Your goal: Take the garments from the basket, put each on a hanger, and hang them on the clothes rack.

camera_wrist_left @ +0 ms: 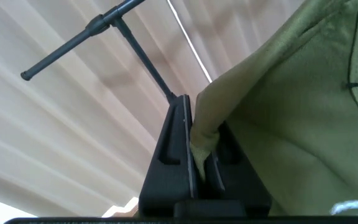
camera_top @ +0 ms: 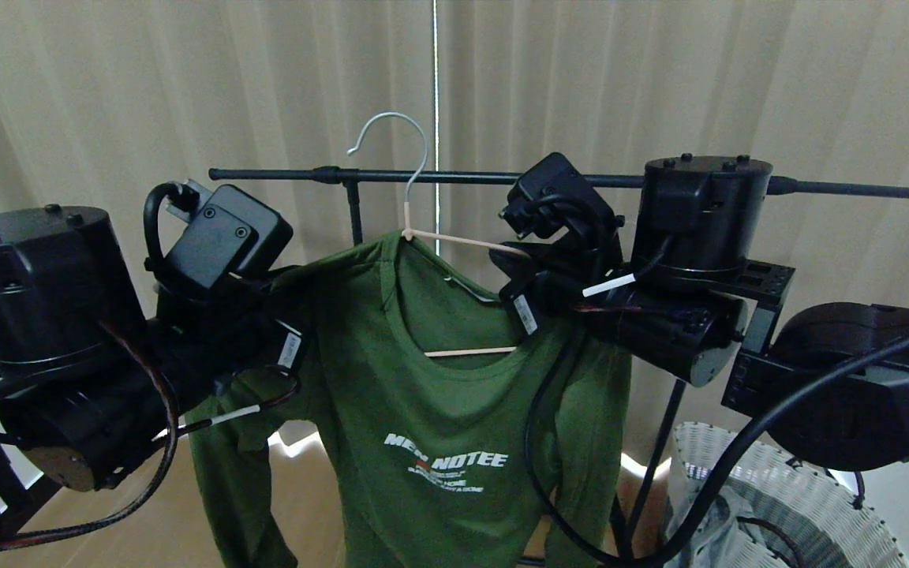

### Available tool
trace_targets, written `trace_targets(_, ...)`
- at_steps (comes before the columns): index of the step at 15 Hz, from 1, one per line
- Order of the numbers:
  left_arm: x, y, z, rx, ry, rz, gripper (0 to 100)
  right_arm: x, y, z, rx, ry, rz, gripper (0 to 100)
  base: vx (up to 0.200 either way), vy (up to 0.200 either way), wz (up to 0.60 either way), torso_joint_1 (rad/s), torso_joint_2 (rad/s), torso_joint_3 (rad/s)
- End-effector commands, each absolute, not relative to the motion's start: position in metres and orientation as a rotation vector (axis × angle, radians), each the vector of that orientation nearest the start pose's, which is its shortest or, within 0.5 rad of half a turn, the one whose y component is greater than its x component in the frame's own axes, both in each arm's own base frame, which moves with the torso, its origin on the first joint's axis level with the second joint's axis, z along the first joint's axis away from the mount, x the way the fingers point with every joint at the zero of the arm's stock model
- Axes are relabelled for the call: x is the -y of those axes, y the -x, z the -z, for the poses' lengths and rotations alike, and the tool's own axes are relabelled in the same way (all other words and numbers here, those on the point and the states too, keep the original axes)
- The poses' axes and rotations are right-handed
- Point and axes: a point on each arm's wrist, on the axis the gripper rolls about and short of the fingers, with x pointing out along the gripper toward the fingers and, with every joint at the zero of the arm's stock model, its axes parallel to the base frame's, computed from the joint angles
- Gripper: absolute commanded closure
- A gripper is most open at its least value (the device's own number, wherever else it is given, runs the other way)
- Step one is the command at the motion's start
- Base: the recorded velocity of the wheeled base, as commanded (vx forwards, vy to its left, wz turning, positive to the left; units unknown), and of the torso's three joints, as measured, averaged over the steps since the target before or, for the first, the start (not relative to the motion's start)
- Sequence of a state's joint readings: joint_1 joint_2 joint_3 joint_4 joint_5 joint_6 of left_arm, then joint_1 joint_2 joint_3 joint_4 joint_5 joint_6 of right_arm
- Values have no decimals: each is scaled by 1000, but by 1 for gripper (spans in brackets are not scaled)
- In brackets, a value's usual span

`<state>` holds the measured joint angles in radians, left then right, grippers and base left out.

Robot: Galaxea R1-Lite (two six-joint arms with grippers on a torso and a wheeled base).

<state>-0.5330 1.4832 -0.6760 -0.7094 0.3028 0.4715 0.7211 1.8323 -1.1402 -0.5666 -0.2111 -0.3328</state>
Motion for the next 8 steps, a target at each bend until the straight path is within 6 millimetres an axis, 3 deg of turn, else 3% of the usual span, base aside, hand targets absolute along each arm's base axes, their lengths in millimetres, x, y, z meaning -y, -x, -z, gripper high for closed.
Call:
trace_targets(1, 119, -216, -218, -26, -503, 240, 100, -234, -273, -226, -21, 379, -519, 100, 0, 0, 0, 0, 0, 0)
trace_targets(4, 118, -214, -220, -16, -495, 241, 100, -234, -273, -226, -22, 379, -518, 100, 0, 0, 0, 0, 0, 0)
trace_targets(5, 117, -212, -222, -11, -490, 240, 0, -233, -273, -228, -18, 378, -514, 100, 0, 0, 0, 0, 0, 0)
trace_targets(8, 112, -203, -224, 2, -459, 242, 0, -220, -273, -236, -8, 370, -481, 100, 0, 0, 0, 0, 0, 0)
